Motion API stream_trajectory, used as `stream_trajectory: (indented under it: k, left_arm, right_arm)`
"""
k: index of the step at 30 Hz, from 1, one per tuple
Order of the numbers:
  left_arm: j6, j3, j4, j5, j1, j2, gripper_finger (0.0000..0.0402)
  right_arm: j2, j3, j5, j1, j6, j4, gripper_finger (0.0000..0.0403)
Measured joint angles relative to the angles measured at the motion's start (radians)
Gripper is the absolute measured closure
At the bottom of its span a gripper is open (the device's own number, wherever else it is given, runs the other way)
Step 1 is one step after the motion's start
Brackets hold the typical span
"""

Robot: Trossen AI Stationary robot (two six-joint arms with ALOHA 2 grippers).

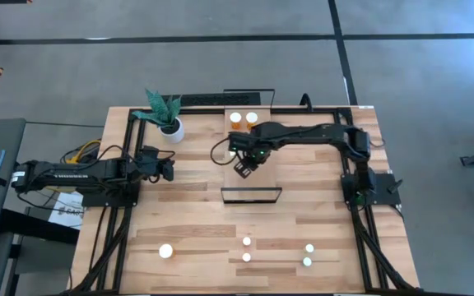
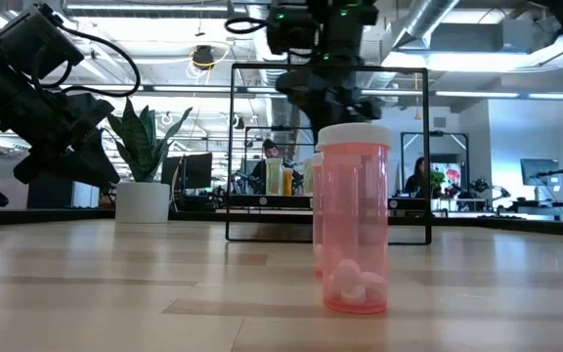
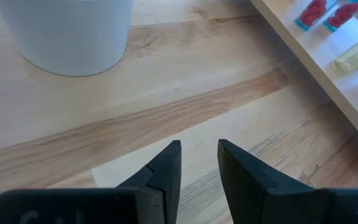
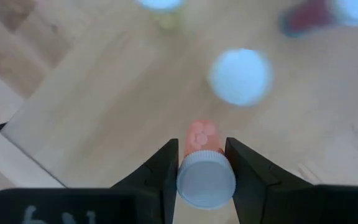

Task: Pick and place medicine bottles onto shelf by color
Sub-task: Put the top pink pill bottle on the shelf

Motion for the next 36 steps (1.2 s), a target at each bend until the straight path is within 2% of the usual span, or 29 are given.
stream_trajectory:
  k: [7, 15, 36]
  left_arm:
    - [0.0, 0.0, 0.0, 0.0, 0.0, 0.0, 0.031]
    - [0.0, 0.0, 0.0, 0.0, 0.0, 0.0, 0.031]
    - [0.0, 0.0, 0.0, 0.0, 0.0, 0.0, 0.031]
  right_arm:
    - [0.088, 0.108, -0.035, 0.021, -0.025, -0.068, 0.0268]
    - [0.091, 0.114, -0.032, 0.05, -0.051, 0.027, 0.0268]
    - [0.09, 0.128, 0.034, 0.104, -0.174, 0.122, 0.0265]
